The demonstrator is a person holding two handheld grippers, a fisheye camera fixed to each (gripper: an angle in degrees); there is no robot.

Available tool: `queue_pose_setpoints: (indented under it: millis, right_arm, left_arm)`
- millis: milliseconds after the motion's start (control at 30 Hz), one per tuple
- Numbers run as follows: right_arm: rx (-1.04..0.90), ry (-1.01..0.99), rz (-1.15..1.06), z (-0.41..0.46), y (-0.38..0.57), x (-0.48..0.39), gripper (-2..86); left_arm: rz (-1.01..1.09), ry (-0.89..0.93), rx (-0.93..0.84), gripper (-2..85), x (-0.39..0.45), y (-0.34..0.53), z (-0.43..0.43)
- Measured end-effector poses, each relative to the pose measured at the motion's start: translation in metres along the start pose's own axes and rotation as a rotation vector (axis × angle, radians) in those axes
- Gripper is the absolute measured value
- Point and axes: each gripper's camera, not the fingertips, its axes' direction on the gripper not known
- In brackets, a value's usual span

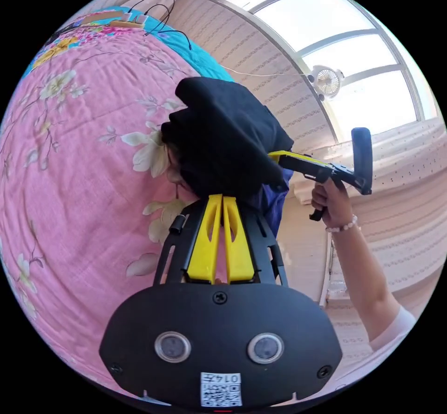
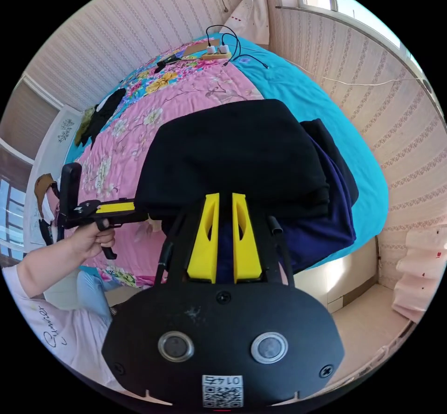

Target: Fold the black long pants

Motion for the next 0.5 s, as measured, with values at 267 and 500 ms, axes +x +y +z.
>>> queue_pose_setpoints:
  millis: [267, 500]
  right_arm:
    - [0.136, 0.028, 0.049, 0.025, 0.055, -0.04, 0.3]
    - [0.106, -0.037, -0.236, 0.06, 0.121, -0.188, 2.5]
  left_arm:
    - [0.128, -0.036, 0.121, -1.0, 0.007, 0.112, -0.091]
    - [0.011, -0.296, 0.326, -0.9, 0.002, 0.328, -0.234]
